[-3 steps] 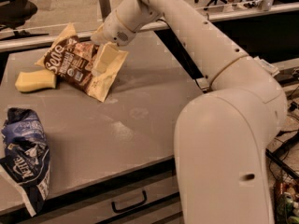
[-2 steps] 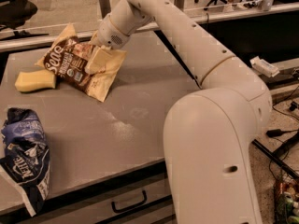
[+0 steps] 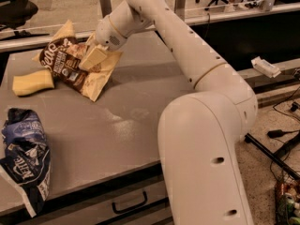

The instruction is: Pick brown chip bag

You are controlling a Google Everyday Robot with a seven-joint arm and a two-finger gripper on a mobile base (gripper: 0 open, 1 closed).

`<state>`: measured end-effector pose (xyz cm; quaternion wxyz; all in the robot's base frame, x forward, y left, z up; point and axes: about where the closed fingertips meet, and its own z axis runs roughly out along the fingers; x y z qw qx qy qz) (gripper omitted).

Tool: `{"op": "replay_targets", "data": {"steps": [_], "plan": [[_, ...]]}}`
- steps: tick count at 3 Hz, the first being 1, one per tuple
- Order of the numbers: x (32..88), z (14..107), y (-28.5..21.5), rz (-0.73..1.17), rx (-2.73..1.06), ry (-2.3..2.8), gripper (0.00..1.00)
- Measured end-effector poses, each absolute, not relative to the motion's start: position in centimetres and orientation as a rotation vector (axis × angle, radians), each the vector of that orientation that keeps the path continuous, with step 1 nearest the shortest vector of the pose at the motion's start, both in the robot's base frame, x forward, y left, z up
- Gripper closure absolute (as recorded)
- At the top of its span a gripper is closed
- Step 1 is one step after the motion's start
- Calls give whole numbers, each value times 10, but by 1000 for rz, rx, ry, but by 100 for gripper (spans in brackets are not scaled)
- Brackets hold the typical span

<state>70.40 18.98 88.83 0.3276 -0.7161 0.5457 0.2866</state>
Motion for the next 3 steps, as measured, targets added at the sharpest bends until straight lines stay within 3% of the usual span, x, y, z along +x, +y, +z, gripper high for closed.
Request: {"op": "replay_targets", "data": {"steps": [1, 3], "plan": [[712, 925, 174, 803, -1751, 1362, 100], [711, 981, 148, 748, -1699, 1287, 100]]}}
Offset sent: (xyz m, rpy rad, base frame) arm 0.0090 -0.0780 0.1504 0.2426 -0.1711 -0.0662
